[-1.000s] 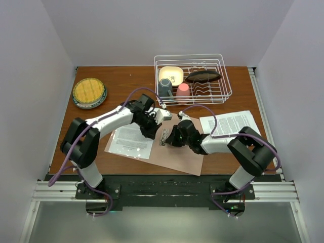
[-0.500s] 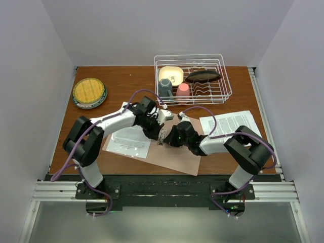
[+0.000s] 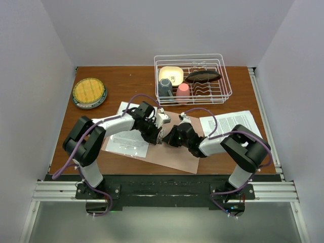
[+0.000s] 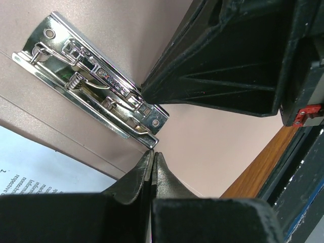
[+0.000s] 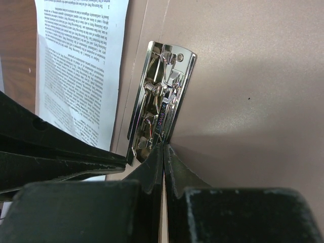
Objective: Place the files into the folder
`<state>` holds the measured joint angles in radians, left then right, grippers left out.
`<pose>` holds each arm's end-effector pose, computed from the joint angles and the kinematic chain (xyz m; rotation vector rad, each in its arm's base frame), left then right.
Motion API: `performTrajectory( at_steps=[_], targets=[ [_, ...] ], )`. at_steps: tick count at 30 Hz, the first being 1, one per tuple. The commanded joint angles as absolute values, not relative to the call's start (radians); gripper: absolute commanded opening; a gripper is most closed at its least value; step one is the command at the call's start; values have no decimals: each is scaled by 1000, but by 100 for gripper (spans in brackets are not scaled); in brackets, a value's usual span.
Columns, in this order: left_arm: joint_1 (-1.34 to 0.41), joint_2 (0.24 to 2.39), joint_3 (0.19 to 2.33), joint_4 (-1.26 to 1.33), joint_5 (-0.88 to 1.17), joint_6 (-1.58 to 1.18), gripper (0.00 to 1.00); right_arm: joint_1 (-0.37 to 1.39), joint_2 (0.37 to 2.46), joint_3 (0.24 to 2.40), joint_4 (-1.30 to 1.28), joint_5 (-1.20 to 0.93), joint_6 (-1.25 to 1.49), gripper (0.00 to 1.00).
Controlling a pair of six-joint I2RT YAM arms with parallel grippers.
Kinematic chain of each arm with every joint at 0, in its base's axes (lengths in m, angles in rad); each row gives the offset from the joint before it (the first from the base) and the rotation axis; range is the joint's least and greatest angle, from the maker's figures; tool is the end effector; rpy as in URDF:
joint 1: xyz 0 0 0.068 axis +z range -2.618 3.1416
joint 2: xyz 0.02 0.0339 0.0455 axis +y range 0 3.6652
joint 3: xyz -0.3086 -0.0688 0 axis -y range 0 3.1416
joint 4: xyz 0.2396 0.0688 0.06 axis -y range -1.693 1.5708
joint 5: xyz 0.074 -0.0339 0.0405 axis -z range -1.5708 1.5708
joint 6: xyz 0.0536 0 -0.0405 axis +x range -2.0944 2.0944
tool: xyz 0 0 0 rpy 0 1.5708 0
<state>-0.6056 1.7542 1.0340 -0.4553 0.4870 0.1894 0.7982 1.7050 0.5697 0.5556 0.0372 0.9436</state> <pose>0.2675 -0.2157 0.1920 1.1920 2.4853 -0.7831 0.2272 0.2303 0.1575 0.1912 2.3054 0.9287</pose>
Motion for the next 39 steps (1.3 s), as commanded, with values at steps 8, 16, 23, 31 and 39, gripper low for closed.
performTrajectory(
  at_steps=[8, 16, 23, 31, 39],
  targets=[
    [-555, 1732, 1071, -410, 566, 173, 0, 802, 1756, 537, 453, 94, 931, 0],
    [-555, 1766, 1069, -391, 588, 172, 0, 802, 1758, 531, 448, 97, 934, 0],
    [-554, 1790, 1066, -382, 552, 181, 0, 802, 1759, 535, 437, 100, 939, 0],
    [-555, 1841, 1071, -388, 525, 183, 0, 802, 1756, 538, 434, 97, 943, 0],
    [-574, 1907, 1094, -393, 495, 184, 0, 814, 1773, 528, 448, 90, 957, 0]
  ],
)
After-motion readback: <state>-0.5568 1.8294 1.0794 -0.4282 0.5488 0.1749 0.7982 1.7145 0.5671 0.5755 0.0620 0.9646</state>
